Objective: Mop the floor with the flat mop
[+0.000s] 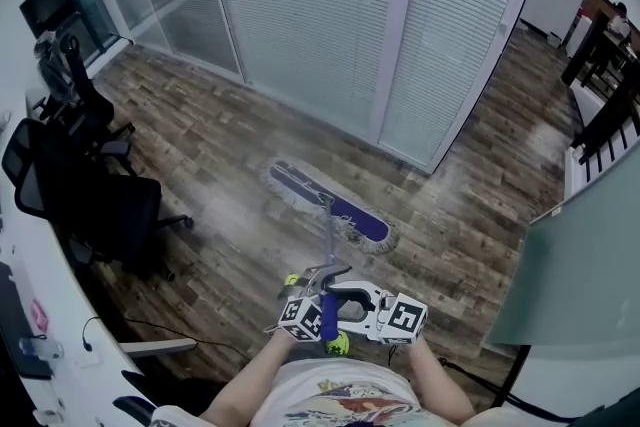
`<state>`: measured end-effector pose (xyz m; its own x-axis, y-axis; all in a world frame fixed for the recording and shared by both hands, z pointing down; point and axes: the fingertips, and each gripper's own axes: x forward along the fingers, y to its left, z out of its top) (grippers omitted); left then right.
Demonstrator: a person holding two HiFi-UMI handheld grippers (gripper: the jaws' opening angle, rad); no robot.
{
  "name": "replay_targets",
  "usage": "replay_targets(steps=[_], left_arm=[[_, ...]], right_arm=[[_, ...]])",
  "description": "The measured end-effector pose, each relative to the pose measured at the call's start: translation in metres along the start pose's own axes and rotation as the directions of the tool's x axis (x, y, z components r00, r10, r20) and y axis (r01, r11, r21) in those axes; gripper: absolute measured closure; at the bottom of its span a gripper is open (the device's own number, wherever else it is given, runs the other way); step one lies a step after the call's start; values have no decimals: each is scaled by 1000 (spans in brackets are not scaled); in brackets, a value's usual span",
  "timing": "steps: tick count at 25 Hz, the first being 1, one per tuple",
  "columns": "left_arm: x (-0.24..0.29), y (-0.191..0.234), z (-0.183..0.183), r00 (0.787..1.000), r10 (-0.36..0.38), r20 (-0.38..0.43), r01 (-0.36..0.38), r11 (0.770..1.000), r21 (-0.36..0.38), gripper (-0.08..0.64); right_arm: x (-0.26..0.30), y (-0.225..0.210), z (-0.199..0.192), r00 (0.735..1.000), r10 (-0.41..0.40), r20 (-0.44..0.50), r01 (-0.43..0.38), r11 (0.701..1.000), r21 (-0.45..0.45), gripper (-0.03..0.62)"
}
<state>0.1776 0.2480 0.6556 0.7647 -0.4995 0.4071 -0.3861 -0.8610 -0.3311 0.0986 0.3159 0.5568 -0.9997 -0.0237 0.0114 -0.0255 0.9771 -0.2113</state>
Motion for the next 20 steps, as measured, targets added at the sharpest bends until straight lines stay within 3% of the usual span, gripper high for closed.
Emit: replay_targets(steps=[6,12,20], left_arm=[[0,38,-5,1000,17,19,-17,1000,-1,414],[9,83,-34,1000,-10,14,10,1000,14,410],[24,176,-57,999,-19,44,19,1000,3,410]], right_arm=[[19,-31,11,999,44,-22,-45,998,-37,359],[47,-79,6,996,34,-84,-37,998,-43,359],[89,-166,30,997,1,-82,-2,1000,-12,359]])
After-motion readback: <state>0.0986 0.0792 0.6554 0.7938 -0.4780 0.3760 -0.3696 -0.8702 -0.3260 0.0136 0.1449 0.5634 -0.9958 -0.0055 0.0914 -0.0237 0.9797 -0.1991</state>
